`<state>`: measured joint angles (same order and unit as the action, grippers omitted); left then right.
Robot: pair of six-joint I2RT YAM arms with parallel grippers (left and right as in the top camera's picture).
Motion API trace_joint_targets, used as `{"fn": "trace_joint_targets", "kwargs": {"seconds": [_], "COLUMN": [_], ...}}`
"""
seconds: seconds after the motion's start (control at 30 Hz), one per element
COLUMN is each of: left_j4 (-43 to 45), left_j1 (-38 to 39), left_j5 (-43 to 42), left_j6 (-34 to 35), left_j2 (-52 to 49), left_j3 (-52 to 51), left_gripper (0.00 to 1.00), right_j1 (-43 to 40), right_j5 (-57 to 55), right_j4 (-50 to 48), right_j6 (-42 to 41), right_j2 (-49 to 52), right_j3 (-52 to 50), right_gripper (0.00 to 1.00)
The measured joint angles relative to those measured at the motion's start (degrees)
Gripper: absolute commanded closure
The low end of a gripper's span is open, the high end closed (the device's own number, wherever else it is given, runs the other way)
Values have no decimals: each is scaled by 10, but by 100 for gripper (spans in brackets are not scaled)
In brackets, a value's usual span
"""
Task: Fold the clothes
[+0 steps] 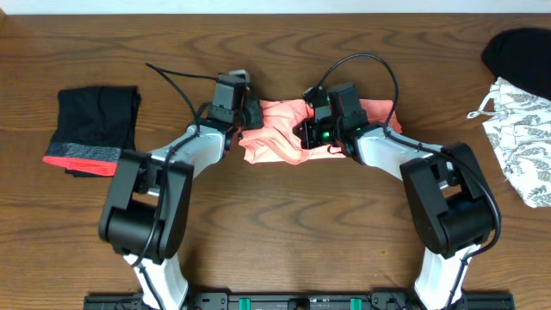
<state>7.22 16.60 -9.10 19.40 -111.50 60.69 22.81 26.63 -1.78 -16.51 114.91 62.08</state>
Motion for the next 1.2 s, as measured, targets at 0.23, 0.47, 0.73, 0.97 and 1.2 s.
{"fn": "trace_joint_targets", "kwargs": {"seconds": [0.23,0.47,0.73,0.97,1.2], "left_j4": [-35,-38,-96,-181,-233], "left_j1": [0,0,-13,-71,-88], "left_j5": [-14,-15,-25,-24,-23], "left_j6": [0,-3,-29,-34,-34], "left_j2": [-24,-24,42,187,196], "left_j3": [15,16,9,9,8], "left_gripper": [94,72,45,42,41], "right_j1": [-24,-30,-57,-231,-364], "right_j5": [-17,-11,16,17,20], "right_j4": [36,40,89,211,352], "right_j6": [-8,-11,2,33,114], "right_j2": [0,0,-64,-287,-276], "right_j3": [0,0,-2,6,9], "right_gripper": [99,92,74,36,20]}}
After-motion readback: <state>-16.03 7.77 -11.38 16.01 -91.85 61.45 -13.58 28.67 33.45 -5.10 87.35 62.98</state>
